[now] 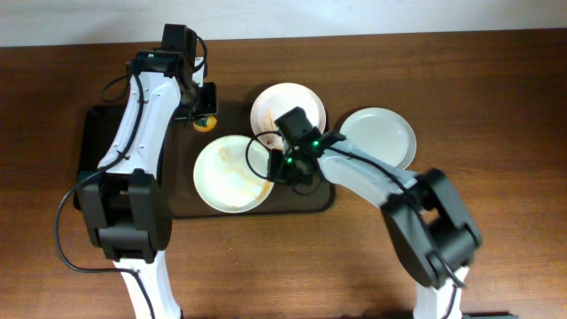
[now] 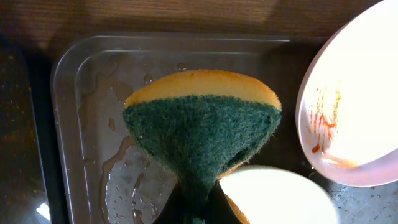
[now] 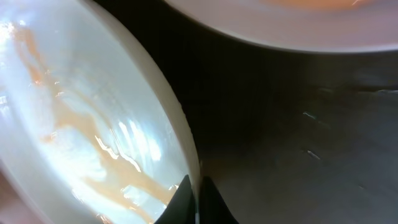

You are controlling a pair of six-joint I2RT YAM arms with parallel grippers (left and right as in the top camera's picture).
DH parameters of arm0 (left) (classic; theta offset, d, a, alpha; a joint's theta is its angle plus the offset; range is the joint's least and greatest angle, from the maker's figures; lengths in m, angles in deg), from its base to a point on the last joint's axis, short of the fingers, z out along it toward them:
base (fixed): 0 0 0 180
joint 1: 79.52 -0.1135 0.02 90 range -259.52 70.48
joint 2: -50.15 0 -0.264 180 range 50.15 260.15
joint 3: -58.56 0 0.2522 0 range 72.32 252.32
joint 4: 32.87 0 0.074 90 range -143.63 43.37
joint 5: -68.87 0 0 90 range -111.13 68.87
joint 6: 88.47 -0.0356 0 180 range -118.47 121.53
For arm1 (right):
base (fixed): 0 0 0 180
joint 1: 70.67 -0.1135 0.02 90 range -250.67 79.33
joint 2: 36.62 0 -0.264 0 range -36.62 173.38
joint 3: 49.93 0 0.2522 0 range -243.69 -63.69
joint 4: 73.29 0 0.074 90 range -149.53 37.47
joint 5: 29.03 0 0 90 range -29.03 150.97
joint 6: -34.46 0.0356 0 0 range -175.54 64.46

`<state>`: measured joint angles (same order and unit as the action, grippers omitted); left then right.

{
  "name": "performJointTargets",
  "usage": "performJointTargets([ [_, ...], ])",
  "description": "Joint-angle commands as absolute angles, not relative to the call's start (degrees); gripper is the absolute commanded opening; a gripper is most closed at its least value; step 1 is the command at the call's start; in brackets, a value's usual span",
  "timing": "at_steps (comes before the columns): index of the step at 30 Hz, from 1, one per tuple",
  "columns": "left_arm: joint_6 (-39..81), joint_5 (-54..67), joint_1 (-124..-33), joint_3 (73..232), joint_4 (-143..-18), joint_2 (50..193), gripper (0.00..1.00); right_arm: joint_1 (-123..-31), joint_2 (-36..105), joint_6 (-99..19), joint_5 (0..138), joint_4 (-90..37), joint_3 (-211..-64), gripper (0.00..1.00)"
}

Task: Clean dirty plates on tray and stack at the side
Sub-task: 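Lift the lower plate with the right gripper and stack it on the cleaned plate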

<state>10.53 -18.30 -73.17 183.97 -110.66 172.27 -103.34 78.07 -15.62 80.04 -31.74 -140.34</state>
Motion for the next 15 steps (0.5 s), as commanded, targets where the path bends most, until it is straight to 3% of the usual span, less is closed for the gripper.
performJointTargets([
  [1, 9.6, -19.0, -73.4, 184.7, -110.6, 172.3, 0.01, -104.1, 67.9, -20.3, 67.5, -27.2, -140.6, 0.04],
  [10, 9.6, -19.4, -73.4, 184.7, -110.6, 172.3, 0.00, -111.6, 58.2, -25.1, 36.8, -10.3, -143.8, 0.04],
  [15, 9.6, -19.4, -73.4, 184.1, -110.5, 172.3, 0.01, -112.0, 58.2, -25.2, 28.5, 0.1, -151.3, 0.04],
])
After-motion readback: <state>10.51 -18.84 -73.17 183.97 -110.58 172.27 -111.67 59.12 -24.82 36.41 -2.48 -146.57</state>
